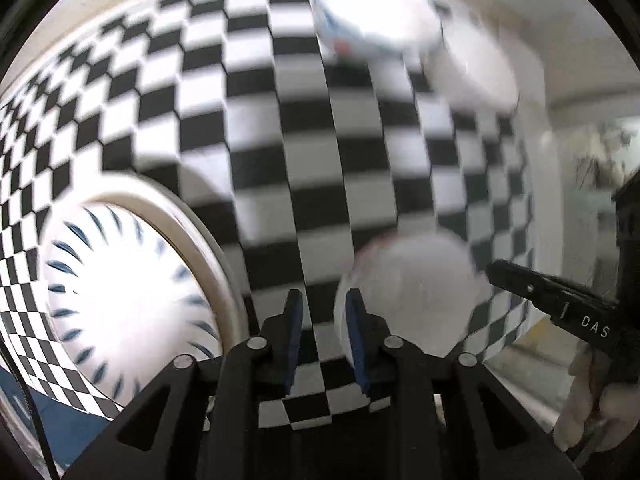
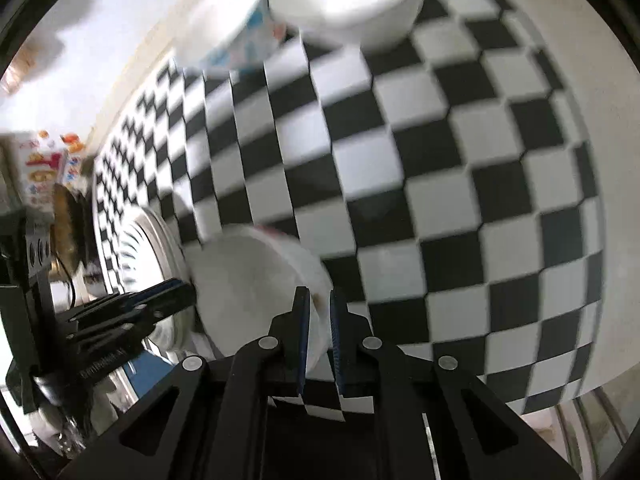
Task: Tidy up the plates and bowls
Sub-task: 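Lift the white bowl with both tools and carry it over the flower-print bowl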
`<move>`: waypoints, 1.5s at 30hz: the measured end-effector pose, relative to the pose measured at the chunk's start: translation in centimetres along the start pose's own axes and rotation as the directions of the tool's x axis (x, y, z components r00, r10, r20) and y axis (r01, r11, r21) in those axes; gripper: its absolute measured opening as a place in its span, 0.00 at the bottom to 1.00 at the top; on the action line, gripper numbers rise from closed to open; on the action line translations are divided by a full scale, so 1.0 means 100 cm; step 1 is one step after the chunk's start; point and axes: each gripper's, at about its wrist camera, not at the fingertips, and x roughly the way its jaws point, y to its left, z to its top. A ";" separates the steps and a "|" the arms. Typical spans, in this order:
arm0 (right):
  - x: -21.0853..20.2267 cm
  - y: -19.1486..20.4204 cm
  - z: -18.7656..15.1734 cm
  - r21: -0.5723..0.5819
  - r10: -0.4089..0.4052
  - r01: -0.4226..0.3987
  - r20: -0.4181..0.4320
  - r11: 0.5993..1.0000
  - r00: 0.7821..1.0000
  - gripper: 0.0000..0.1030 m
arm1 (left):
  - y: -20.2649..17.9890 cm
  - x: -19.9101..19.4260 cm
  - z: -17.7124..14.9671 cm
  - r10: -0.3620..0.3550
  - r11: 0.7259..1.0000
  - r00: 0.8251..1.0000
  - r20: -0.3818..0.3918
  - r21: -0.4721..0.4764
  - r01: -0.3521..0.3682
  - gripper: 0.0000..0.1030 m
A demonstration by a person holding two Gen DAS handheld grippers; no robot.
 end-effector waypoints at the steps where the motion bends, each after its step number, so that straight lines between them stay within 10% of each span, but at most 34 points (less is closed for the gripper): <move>1: -0.012 0.001 0.006 -0.004 0.005 -0.005 0.025 1.000 1.000 0.13 | 0.003 -0.008 0.007 -0.010 1.000 1.000 0.018 -0.014 0.010 0.25; 8: -0.081 -0.005 0.077 0.014 -0.019 0.017 0.205 1.000 0.979 0.27 | 0.014 -0.035 0.094 -0.054 0.995 0.994 0.096 -0.074 0.061 0.29; 17: -0.080 0.006 0.168 -0.002 0.036 -0.037 0.203 0.999 0.978 0.27 | 0.011 0.011 0.169 -0.067 0.993 0.998 0.014 -0.102 0.068 0.29; 28: 0.001 0.072 0.265 -0.186 -0.002 0.000 -0.006 0.983 1.000 0.27 | 0.016 0.034 0.177 -0.115 0.979 0.993 -0.037 -0.171 0.107 0.29; 45: 0.045 0.092 0.269 -0.260 -0.059 0.034 -0.087 0.965 0.994 0.16 | 0.013 0.025 0.173 -0.097 0.978 0.995 0.023 -0.185 0.100 0.20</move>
